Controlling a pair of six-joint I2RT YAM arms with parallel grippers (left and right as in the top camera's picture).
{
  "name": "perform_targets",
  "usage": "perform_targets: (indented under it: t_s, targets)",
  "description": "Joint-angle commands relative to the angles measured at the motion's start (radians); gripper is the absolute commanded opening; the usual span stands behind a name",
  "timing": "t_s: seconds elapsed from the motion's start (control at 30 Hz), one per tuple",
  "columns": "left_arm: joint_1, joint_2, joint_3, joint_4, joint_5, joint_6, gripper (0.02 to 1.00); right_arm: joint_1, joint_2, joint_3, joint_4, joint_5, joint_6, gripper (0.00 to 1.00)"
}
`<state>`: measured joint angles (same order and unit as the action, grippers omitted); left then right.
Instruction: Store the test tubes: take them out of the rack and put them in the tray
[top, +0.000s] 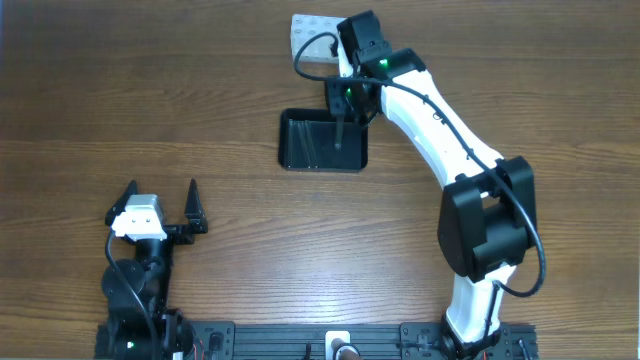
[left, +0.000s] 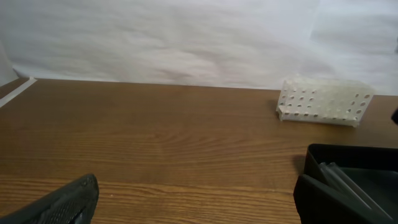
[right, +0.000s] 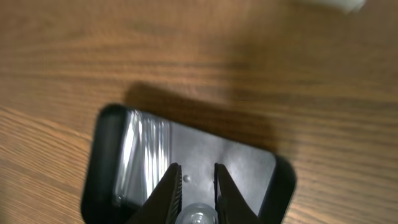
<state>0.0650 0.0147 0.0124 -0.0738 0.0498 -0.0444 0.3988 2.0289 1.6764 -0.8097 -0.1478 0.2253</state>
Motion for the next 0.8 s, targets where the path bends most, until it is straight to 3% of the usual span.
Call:
perform_targets:
  t_s: [0.03, 0.17, 0.47, 0.8]
  targets:
    - [0.005, -0.009, -0.006, 0.000, 0.013, 0.014, 1.000, 0.010, 0.023, -0.004, -0.022, 0.002, -0.021, 0.071]
    - [0.005, -0.009, -0.006, 0.000, 0.013, 0.014, 1.000, 0.012, 0.038, -0.012, -0.023, 0.070, -0.003, 0.075]
    - [0.005, -0.009, -0.006, 0.000, 0.013, 0.014, 1.000, 0.019, 0.091, -0.049, -0.010, 0.069, 0.013, 0.104]
    - [0.005, -0.009, -0.006, 0.000, 0.013, 0.014, 1.000, 0.024, 0.121, -0.050, -0.002, 0.069, 0.033, 0.207]
